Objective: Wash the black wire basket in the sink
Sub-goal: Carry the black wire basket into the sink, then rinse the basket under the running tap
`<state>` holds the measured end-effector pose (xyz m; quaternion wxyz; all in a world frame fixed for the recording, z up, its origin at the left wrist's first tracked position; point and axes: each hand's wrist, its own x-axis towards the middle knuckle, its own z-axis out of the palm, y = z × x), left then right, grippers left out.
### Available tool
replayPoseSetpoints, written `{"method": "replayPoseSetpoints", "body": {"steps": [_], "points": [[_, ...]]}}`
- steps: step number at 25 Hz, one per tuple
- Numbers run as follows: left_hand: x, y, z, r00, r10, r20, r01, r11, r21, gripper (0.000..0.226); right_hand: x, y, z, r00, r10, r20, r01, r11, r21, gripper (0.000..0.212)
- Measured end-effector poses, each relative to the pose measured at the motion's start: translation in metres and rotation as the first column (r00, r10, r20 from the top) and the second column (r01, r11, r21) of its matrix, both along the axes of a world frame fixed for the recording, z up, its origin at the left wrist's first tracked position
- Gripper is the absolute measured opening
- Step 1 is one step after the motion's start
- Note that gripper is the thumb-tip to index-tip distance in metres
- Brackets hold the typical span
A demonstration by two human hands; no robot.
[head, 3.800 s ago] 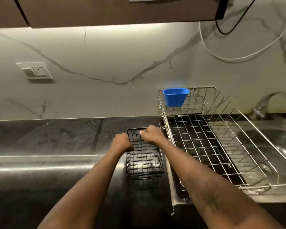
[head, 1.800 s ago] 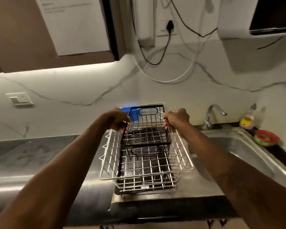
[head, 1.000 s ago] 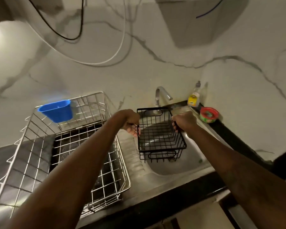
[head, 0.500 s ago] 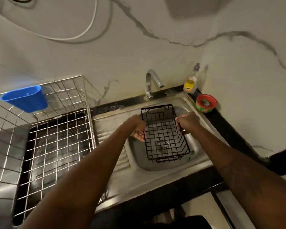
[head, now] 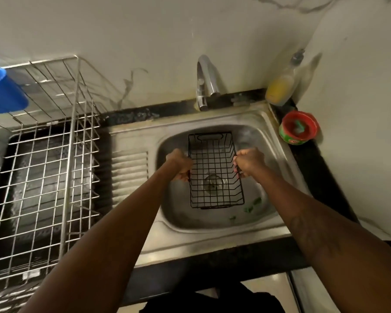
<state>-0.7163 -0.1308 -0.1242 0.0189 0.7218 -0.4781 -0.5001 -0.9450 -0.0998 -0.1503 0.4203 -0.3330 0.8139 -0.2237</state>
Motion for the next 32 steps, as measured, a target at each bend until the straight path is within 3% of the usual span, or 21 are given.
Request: {"method": "replayPoseSetpoints", "body": {"steps": [6,12,15,16,18,20,22,25,27,30,32], "points": [[-0.013,-0.007,-0.062,0.998,0.048,0.038,-0.048,0.999,0.011,0.018,-0.009,-0.013,-0.067,0.999,0.031,-0.025,-0.030,0.998,0.051,0.021],[-0.004,-0.023,-0.118,0.999,0.025,0.044,-0.028,0.998,0.062,0.005,-0.008,-0.016,-0.098,1.000,-0.004,0.000,0.004,0.999,0.046,0.025],[-0.003,-0.021,-0.102,0.998,-0.027,0.059,0.020,0.993,0.113,0.011,-0.009,-0.015,-0.096,0.998,0.021,-0.054,-0.020,0.999,0.033,0.015],[-0.006,-0.022,-0.088,0.994,-0.014,0.106,0.011,1.000,0.028,0.008,-0.011,-0.014,-0.093,0.991,0.062,-0.122,-0.059,0.998,0.029,0.011],[-0.012,-0.034,-0.058,0.986,0.090,0.143,-0.041,0.949,-0.314,0.012,-0.014,-0.015,-0.087,0.964,0.116,-0.240,-0.122,0.992,-0.011,0.008],[-0.025,-0.054,-0.019,0.983,0.181,0.001,-0.148,0.804,-0.577,0.024,-0.014,-0.019,-0.083,0.955,0.112,-0.274,-0.145,0.984,-0.102,0.014],[-0.045,-0.078,0.015,0.982,0.164,-0.096,-0.183,0.684,-0.706,0.035,-0.009,-0.024,-0.078,0.956,0.111,-0.271,-0.161,0.972,-0.171,0.021],[-0.071,-0.101,0.042,0.987,0.139,-0.080,-0.151,0.630,-0.761,0.039,0.000,-0.027,-0.071,0.970,0.076,-0.231,-0.135,0.958,-0.252,0.019],[-0.080,-0.110,0.042,0.980,0.188,-0.065,-0.174,0.655,-0.735,0.032,0.003,-0.027,-0.067,0.976,0.058,-0.212,-0.114,0.957,-0.266,0.017],[-0.082,-0.112,0.040,0.963,0.268,-0.017,-0.203,0.687,-0.697,0.040,0.003,-0.027,-0.066,0.976,0.054,-0.213,-0.115,0.952,-0.283,0.016],[-0.080,-0.115,0.034,0.952,0.299,-0.060,-0.266,0.721,-0.640,0.024,0.001,-0.026,-0.068,0.975,0.051,-0.218,-0.117,0.947,-0.300,0.016]]}}
